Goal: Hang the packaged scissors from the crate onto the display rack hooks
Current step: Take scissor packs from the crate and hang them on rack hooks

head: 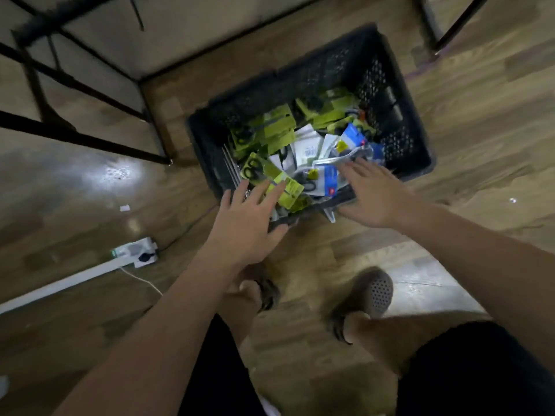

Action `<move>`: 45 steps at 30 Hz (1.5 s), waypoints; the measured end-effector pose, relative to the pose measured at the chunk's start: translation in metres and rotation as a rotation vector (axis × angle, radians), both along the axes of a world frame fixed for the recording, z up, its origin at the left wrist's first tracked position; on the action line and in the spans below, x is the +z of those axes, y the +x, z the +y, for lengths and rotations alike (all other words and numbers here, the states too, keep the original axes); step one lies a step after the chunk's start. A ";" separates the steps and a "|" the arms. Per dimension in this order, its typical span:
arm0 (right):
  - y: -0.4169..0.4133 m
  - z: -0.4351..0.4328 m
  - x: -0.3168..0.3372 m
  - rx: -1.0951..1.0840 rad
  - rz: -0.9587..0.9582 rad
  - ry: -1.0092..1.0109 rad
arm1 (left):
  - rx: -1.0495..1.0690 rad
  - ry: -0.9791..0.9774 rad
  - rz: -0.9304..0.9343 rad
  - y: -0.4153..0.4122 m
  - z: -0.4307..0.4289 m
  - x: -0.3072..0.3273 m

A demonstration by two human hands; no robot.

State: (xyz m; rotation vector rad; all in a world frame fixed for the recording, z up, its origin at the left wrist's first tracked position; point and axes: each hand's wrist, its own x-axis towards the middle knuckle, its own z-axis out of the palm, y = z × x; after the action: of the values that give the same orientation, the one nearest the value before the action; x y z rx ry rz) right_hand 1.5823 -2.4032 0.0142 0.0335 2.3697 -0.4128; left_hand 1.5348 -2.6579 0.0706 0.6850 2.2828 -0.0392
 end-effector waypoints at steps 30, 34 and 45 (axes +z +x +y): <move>-0.073 0.020 -0.196 0.254 0.012 -0.059 | -0.415 -0.385 -0.066 -0.048 0.071 -0.182; -0.076 0.016 -0.192 0.193 0.050 -0.087 | -0.402 -0.426 -0.071 -0.045 0.064 -0.209; -0.087 0.047 -0.173 -0.263 0.276 -0.188 | -0.420 -0.401 -0.091 -0.067 0.062 -0.243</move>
State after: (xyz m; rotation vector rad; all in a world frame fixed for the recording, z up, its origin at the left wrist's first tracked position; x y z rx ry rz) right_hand 1.4956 -2.3557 -0.1584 0.2142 2.5938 -0.8110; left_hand 1.4683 -2.5963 -0.1721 0.9111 1.9265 -0.6324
